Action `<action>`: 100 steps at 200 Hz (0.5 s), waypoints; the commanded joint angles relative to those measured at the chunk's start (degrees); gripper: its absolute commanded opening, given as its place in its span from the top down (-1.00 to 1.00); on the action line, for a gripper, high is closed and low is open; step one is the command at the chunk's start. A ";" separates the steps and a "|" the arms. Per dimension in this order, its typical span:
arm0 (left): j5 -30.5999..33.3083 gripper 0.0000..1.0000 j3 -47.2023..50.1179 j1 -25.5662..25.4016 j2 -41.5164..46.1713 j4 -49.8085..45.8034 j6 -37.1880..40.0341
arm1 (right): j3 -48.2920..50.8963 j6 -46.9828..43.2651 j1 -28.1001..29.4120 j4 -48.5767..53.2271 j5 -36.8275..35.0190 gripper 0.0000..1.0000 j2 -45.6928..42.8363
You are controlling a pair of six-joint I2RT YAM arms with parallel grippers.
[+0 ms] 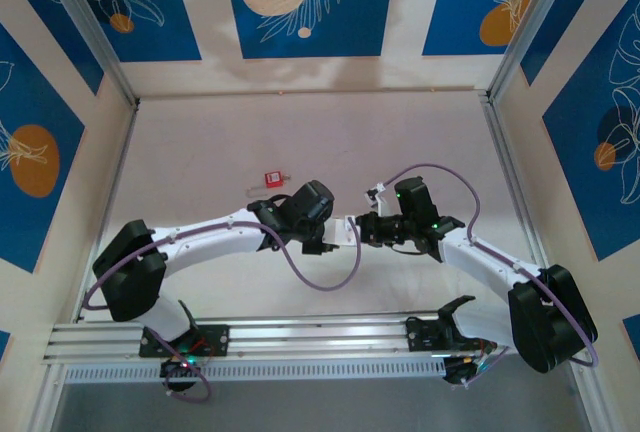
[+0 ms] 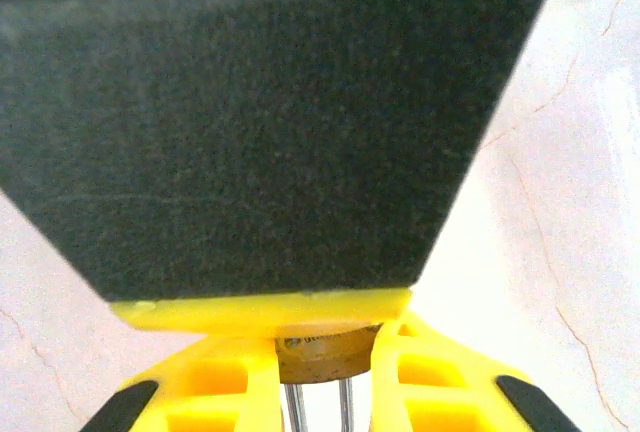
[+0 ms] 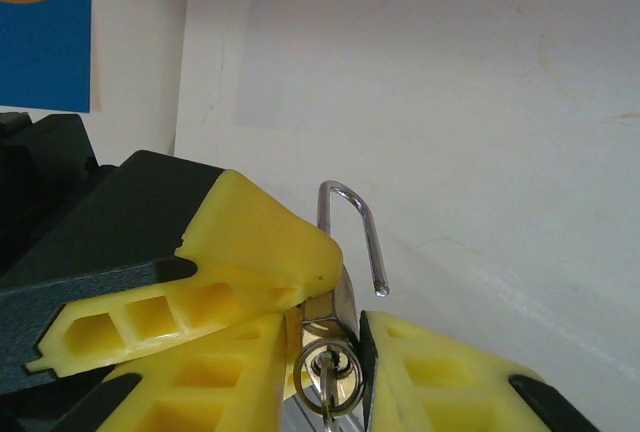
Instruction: Unlock with the key
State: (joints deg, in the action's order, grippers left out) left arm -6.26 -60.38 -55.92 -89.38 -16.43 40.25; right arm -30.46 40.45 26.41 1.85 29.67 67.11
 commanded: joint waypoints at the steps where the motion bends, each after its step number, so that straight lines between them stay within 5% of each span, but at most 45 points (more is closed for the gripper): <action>1: -2.85 0.98 -2.44 0.50 -0.53 3.40 -1.82 | -1.32 -1.48 1.76 -0.62 2.55 0.50 0.73; 77: -4.55 0.89 -2.90 0.46 -0.77 3.07 -3.33 | -3.47 -2.83 3.20 0.40 -1.15 0.85 1.54; 100: -3.92 0.72 -2.46 0.50 -0.52 3.21 -3.16 | -3.16 -2.43 3.28 0.43 -2.43 0.89 0.88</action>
State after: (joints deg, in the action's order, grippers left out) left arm -7.66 -60.58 -55.29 -89.58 -17.76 37.80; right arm -31.94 37.76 28.29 3.07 26.35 68.58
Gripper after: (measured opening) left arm 0.182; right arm 0.126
